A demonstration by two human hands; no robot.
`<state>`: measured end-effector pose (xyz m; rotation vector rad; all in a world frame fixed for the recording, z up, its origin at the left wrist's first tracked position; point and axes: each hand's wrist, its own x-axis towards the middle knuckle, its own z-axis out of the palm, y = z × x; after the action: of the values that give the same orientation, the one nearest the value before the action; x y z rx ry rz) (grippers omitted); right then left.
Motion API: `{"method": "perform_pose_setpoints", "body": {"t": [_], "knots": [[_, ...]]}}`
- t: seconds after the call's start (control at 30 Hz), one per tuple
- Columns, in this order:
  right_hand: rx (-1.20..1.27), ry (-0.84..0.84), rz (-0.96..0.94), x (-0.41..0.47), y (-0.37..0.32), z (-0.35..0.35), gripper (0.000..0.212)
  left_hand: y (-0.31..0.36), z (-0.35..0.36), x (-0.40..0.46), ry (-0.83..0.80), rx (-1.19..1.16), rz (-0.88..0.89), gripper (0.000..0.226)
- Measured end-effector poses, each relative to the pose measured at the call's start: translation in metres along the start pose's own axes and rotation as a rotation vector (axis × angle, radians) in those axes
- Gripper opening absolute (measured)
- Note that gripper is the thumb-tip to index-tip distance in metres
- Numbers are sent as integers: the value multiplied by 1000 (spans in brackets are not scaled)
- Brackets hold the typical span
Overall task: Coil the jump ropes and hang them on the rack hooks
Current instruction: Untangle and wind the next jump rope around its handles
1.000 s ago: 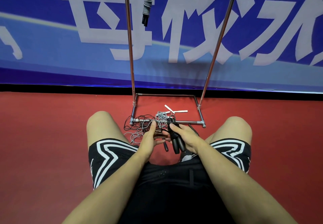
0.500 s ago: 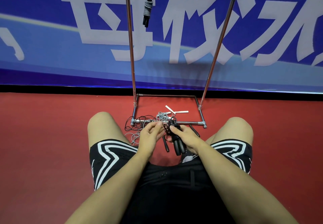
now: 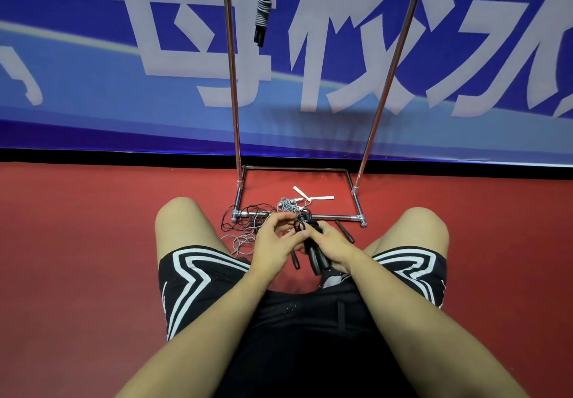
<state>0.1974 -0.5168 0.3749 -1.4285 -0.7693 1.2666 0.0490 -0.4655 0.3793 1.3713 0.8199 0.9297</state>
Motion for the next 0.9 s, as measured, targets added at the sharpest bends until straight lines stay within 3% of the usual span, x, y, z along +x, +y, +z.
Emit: {"method": "perform_pose_setpoints", "body": {"t": [0.13,0.33,0.53,0.77,0.9], "knots": [[-75,-9,-6,2,3,1,41,-7,-4,6,125,121,29,28],[-210,-26,-62,7,6,-4,61,-10,-9,7,96,139,18,29],[-324,-28,-125,5,3,-7,59,-12,-7,8,62,270,62,18],[-404,-98,-167,1,1,-5,67,-11,-10,8,119,159,-83,24],[-507,-104,-189,0,-3,-3,70,-8,-11,7,186,217,-89,26]]}}
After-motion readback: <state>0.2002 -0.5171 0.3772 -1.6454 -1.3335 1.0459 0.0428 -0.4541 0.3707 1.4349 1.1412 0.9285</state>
